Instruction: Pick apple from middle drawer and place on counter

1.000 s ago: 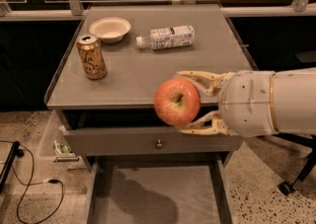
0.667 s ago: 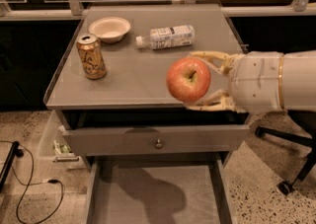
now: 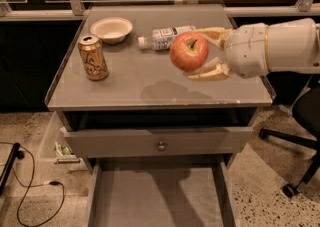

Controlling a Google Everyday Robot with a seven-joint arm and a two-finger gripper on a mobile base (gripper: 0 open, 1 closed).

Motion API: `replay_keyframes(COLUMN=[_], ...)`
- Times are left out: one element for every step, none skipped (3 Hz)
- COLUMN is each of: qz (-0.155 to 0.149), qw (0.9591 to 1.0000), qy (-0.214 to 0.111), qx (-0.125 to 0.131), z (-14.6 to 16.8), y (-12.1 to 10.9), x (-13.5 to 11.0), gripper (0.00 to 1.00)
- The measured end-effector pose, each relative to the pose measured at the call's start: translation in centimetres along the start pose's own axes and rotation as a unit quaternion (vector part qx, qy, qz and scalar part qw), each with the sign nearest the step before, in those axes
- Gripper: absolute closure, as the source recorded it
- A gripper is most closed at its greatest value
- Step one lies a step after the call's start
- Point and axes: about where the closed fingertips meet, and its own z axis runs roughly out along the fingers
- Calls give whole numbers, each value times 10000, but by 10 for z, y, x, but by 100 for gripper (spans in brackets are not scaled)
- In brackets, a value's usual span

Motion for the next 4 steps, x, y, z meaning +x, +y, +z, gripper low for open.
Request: replay_keyframes(qz=[478, 935, 1270, 1468], qw=[9981, 9937, 9893, 9834], qy=[122, 364, 610, 935], qx=[-355, -497, -375, -510], z=[33, 47, 39, 37], y=[-12, -19, -29, -27], x=[31, 69, 98, 116], gripper=[100, 100, 100, 100])
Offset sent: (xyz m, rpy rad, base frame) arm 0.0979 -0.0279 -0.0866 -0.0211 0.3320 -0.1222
